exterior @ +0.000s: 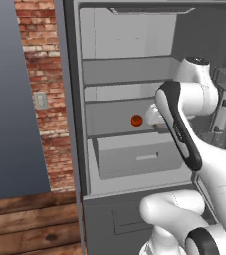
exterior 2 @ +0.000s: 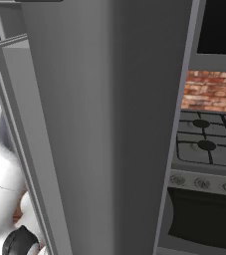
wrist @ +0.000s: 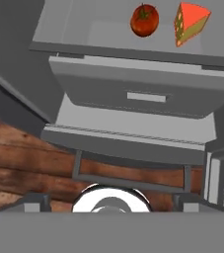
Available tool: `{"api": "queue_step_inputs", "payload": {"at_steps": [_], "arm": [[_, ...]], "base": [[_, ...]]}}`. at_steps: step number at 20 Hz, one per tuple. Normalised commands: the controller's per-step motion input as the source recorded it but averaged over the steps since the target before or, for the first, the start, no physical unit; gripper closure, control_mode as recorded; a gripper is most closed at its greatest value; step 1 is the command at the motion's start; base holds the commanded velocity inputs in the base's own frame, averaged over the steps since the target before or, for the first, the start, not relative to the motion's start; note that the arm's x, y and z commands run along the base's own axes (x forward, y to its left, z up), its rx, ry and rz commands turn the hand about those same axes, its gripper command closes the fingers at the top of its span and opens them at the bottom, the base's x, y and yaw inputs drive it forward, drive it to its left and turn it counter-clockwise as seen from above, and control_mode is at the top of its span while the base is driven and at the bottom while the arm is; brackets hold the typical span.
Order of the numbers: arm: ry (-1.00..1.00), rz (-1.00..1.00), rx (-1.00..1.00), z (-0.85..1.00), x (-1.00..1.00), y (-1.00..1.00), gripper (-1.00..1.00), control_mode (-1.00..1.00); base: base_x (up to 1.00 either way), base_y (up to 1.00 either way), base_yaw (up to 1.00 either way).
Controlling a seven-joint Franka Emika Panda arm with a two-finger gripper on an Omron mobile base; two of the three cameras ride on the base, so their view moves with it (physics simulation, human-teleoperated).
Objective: Place the condiment bottle and condiment bottle from the counter to the top shelf of the fridge. If the existing items in the fridge are on the top shelf, move them to other shelves.
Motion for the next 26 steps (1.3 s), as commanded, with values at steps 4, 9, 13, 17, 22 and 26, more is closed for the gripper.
{"api": "queue_step_inputs", "payload": {"at_steps": [4,9,13,17,22,26], "arm": [[-0.14,0.12,0.00,0.03,-1.00,0.00,-1.00,-1.00],[-0.11,0.05,0.00,0.07,-0.97,0.00,-1.00,-1.00],[-0.07,0.00,0.00,0.08,-0.82,0.00,-1.00,-1.00],[-0.01,-0.01,0.00,0.00,-0.23,-0.01,-1.00,-1.00],[0.00,0.00,0.00,0.00,-0.03,0.00,-1.00,1.00],[0.00,0.00,0.00,0.00,0.00,0.00,-1.00,1.00]], "base": [[0.00,0.00,0.00],[0.00,0.00,0.00],[0.00,0.00,0.00],[0.00,0.00,0.00],[-0.05,0.00,0.00],[-0.70,0.00,0.01]]}}
